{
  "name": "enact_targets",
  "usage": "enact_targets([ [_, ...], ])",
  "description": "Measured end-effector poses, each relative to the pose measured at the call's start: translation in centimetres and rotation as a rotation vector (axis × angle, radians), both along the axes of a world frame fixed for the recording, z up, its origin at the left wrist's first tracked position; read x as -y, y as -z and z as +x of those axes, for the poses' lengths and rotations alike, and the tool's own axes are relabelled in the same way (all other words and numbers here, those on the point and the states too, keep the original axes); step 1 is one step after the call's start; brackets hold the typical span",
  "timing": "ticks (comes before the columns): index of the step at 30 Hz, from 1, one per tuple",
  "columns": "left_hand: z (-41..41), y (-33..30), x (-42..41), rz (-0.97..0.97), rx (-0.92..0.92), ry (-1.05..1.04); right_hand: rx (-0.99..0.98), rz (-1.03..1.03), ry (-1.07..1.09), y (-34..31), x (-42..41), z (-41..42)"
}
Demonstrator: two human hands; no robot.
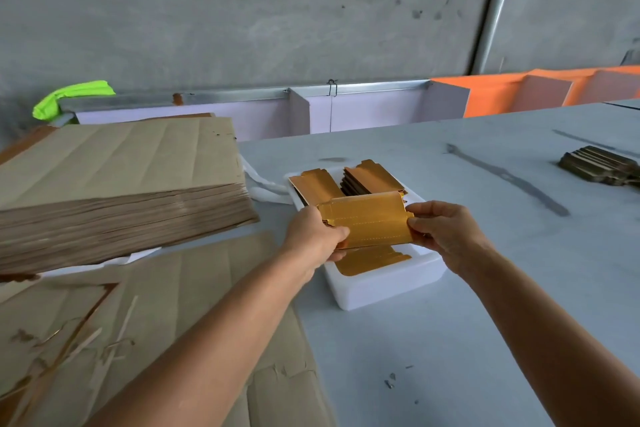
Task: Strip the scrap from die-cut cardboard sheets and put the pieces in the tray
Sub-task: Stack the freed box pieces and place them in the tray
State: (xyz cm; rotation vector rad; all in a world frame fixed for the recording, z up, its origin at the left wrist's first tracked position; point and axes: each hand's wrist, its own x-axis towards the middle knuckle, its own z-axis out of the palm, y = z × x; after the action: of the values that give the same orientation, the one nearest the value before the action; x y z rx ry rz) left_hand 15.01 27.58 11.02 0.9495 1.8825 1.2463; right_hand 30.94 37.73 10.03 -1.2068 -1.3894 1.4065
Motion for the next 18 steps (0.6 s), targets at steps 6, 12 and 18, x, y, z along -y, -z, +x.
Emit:
enact_targets([
  [6, 0.3, 1.4, -2.9, -0.039, -0.06, -0.111, 0.113, -0.023, 0.01, -0.2, -1.5, 0.5],
  [12, 0.5, 1.5, -3.8, -0.096, -0.3, -0.108, 0.265, -0.082, -0.045, -0.2, -3.1, 0.3],
  [18, 1.8, 1.2, -3.3, -0.206, -0.826, 0.142, 0.392, -0.132, -0.106, -0.1, -4.0, 0.0],
])
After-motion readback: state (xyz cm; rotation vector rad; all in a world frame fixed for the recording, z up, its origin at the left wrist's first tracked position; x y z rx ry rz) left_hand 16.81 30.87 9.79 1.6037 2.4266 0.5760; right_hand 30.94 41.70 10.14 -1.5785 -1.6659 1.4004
